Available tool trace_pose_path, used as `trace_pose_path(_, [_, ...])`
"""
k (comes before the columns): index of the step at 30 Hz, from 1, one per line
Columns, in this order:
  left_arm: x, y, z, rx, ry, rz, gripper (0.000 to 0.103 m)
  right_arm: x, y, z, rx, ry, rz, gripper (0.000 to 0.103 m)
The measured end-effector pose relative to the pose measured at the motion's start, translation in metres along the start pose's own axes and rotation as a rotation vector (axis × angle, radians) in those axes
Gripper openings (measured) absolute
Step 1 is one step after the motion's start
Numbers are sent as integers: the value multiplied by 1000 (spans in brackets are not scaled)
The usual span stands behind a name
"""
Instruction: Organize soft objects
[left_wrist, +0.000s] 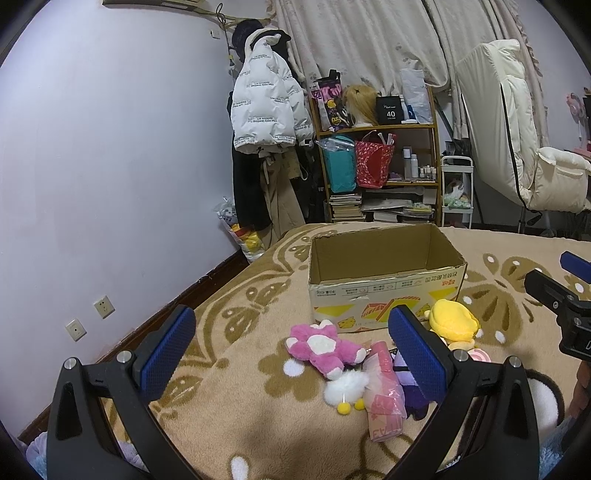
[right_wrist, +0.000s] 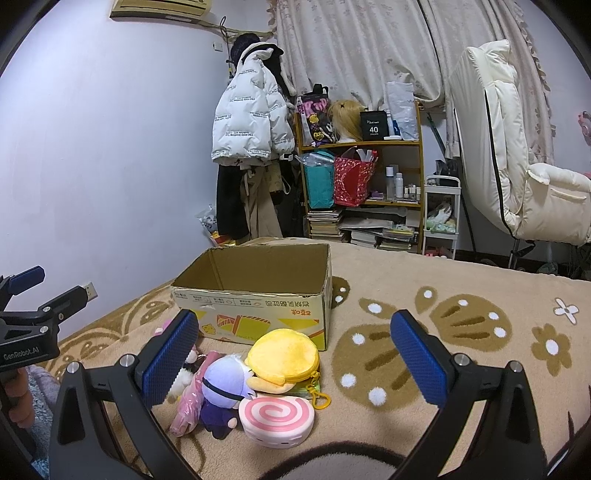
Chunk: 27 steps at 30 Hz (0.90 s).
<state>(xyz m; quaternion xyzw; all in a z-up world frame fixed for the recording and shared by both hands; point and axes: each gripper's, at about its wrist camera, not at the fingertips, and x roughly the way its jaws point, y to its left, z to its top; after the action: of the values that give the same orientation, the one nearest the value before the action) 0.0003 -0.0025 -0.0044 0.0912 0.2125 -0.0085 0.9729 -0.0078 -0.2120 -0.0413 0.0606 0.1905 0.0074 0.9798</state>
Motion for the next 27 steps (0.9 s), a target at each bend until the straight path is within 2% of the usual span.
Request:
trace_pose_path(18, [1,0,-1,2,4,0,103,1,0,0,2,2,2,103])
trace_pose_path(27, [19,4,-1,-8,82,-23,103,22,-2,-2,50,32,36,103])
